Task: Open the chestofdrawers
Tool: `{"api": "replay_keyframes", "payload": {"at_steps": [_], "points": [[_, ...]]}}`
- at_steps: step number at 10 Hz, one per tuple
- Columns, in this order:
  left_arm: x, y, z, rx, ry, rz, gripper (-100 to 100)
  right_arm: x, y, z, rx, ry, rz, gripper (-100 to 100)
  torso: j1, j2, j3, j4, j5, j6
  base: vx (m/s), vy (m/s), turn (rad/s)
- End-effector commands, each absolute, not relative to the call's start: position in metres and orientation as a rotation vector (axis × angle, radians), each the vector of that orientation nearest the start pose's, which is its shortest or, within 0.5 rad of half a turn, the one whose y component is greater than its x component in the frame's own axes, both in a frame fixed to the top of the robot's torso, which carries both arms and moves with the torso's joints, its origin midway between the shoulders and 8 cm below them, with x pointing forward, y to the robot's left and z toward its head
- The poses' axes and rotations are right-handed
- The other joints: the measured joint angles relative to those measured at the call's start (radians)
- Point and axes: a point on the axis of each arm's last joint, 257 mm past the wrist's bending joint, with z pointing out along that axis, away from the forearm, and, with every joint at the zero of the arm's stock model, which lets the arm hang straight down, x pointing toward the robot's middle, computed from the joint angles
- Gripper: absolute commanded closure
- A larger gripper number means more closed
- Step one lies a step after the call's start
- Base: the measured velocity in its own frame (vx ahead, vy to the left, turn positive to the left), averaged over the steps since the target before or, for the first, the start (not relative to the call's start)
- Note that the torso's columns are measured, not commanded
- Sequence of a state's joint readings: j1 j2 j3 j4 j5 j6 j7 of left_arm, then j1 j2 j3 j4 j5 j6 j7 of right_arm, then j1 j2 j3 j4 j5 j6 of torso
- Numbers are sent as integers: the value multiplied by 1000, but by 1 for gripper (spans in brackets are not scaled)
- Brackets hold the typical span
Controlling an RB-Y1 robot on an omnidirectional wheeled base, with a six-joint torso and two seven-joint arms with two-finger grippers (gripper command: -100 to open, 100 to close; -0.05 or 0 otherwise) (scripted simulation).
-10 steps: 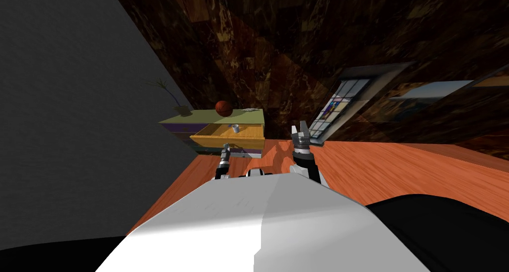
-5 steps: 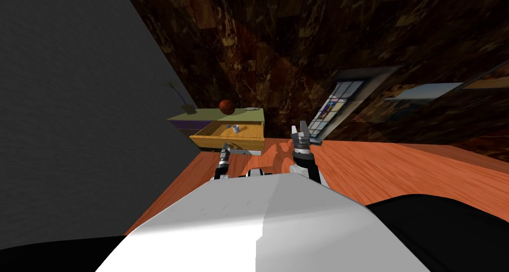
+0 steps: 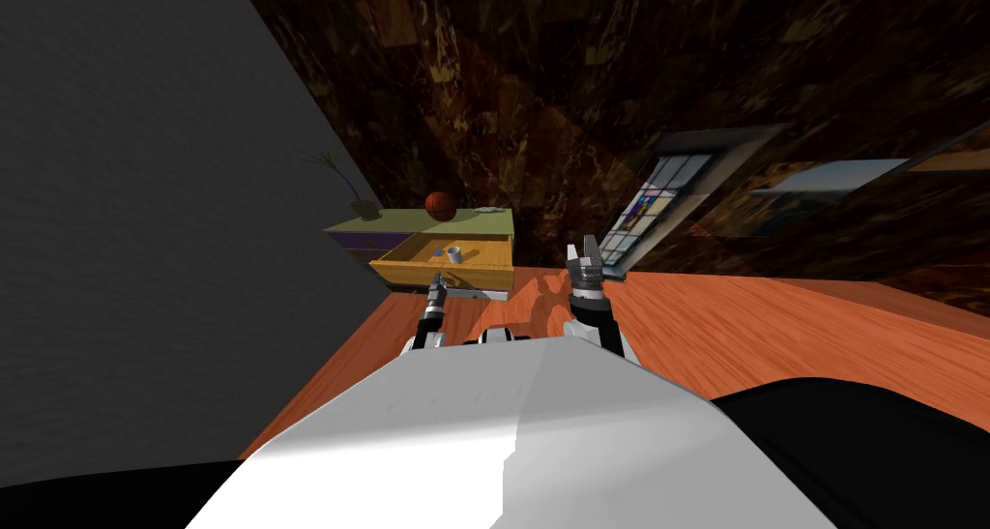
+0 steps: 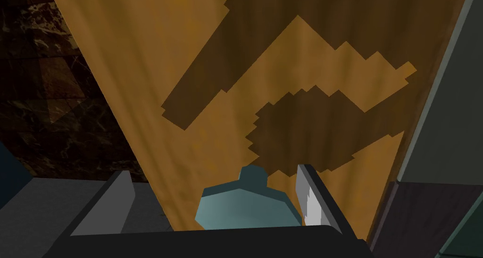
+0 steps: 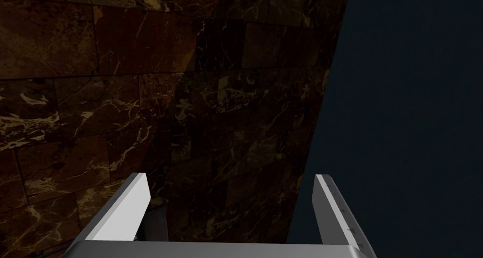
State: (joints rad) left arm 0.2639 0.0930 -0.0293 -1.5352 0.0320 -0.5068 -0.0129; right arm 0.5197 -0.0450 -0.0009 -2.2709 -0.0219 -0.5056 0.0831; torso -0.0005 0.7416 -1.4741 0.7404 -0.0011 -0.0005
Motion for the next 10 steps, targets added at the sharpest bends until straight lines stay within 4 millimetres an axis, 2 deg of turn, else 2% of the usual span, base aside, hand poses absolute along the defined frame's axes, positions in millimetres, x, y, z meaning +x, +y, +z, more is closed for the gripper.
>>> {"api": "replay_keyframes", "payload": {"at_steps": [1,3,4,5,10], "points": [[459,273,-223,-1005,1056,-1219,-100,343,-280,15,624,670,1228,0,-1,2,1,2,-1,0,-38,-15,15],[466,273,-211,-1004,1057,-1221,-100,343,-280,15,624,670,1228,0,-3,5,2,6,-4,-1,-45,-13,3],[460,274,-227,-1032,1080,-1208,-100,343,-280,15,624,670,1228,0,-4,7,3,9,-6,-2,-10,-3,0],[460,275,-230,-1041,1087,-1204,0,343,-280,15,624,670,1228,0,-4,6,3,6,-4,-1,0,0,0],[457,277,-242,-1064,1104,-1190,0,343,-280,15,624,670,1228,0,0,-4,-2,-1,0,1,-1,0,1]]}}
